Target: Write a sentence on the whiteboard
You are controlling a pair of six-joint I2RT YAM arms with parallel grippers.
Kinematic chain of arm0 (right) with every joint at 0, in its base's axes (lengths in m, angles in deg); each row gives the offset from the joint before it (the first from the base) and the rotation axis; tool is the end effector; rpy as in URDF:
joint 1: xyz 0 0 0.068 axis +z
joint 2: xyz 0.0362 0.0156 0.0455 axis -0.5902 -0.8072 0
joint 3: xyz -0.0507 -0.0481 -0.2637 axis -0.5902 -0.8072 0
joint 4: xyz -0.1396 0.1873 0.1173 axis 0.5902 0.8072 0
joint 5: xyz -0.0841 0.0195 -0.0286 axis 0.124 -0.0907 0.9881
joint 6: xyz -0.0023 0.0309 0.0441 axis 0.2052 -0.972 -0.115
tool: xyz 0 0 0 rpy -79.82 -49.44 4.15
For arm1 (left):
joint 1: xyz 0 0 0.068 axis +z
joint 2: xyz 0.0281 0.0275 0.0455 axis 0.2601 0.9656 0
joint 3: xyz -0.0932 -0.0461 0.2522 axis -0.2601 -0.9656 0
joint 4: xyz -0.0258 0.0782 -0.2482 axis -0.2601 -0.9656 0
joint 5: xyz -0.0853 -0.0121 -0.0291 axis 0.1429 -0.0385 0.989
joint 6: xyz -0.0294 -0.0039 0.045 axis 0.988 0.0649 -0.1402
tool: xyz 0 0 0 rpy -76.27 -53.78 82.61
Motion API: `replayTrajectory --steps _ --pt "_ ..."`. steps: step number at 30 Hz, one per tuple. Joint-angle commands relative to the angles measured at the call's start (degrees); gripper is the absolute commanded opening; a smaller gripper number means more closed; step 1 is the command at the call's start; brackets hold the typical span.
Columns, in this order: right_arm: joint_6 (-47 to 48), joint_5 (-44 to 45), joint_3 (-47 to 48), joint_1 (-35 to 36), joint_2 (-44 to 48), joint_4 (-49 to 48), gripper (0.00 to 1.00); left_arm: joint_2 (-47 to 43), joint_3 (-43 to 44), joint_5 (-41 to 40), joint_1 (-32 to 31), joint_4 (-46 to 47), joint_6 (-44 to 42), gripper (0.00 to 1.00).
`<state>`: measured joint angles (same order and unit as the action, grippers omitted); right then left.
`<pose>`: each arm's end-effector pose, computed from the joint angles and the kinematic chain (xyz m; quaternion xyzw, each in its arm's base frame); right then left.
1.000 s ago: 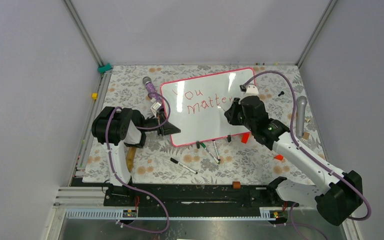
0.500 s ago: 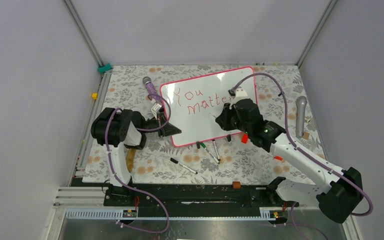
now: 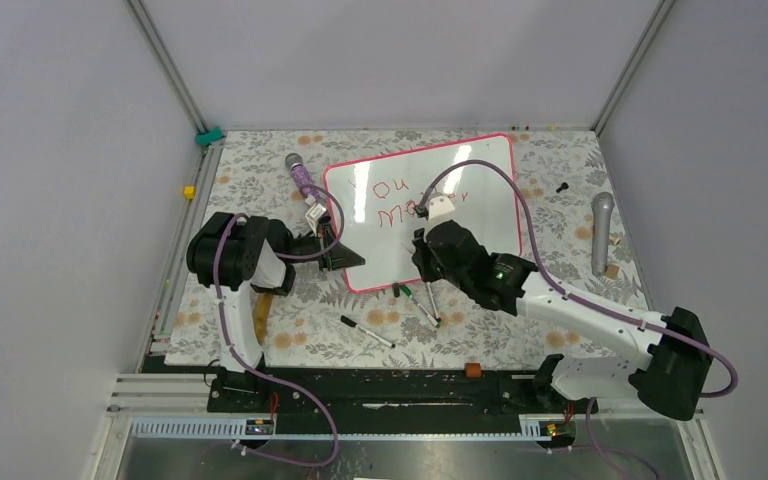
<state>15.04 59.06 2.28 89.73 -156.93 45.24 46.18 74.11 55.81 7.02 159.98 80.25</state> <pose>0.1718 0.2148 0.2987 -0.1773 0.8353 0.1933 0.4831 0.2999 -0.0771 0.1031 0.2413 0.6657 -0.6268 0.3251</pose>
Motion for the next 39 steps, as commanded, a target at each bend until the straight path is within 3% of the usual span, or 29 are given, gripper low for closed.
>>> replayTrajectory --steps 1,7,18,39 --pt "3.82 5.60 3.06 1.96 -1.23 -0.16 0.00 3.46 -0.15 0.74 -1.48 -1.37 -4.39 0.00" --pt "7.19 8.58 7.61 2.67 -5.02 3.71 0.00 3.43 -0.07 0.84 -1.53 -1.29 -4.00 0.00" --pt "7.00 13.74 21.83 6.30 -15.28 19.22 0.00 3.35 -0.02 1.24 -1.51 -1.30 -4.27 0.00" --pt "2.84 17.47 22.95 5.64 -19.01 20.94 0.00 3.60 0.27 1.40 -1.48 -1.30 -3.32 0.00"
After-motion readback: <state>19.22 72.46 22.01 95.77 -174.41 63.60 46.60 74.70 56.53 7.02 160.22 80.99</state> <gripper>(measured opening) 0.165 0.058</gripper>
